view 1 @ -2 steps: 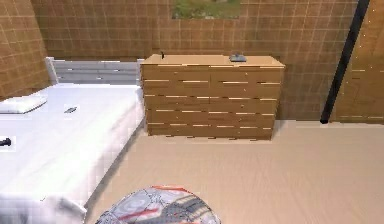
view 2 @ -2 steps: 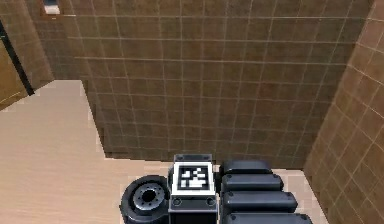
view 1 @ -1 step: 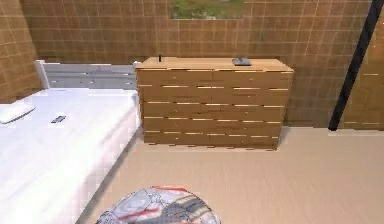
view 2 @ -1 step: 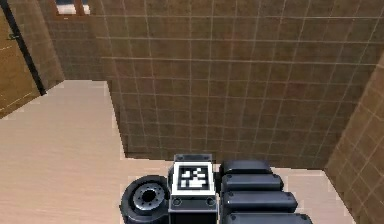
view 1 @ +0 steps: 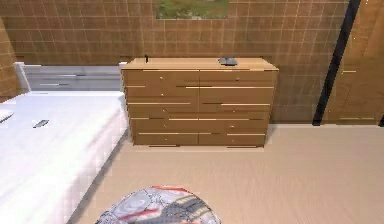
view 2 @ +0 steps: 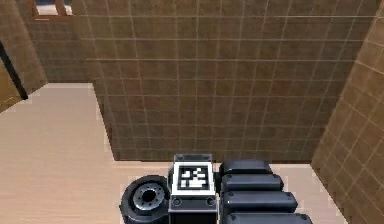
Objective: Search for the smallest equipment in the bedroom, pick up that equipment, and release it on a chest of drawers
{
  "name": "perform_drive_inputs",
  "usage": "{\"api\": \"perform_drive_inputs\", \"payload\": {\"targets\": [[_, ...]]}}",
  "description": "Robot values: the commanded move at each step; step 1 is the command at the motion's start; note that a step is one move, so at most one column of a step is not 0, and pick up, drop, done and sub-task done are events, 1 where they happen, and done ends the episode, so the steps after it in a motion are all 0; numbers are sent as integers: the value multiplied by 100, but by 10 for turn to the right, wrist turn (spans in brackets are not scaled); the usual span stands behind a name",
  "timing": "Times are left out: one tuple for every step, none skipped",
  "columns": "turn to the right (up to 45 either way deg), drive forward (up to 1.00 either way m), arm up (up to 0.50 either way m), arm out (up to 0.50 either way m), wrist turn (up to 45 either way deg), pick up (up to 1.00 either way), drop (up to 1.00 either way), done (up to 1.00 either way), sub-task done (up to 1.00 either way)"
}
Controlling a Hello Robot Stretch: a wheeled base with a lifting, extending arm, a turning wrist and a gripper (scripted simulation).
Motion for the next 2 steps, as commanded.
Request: {"api": "perform_drive_inputs", "payload": {"targets": [[0,100,0,0,0,0,0,0,0],[0,50,0,0,0,0,0,0,0]]}}
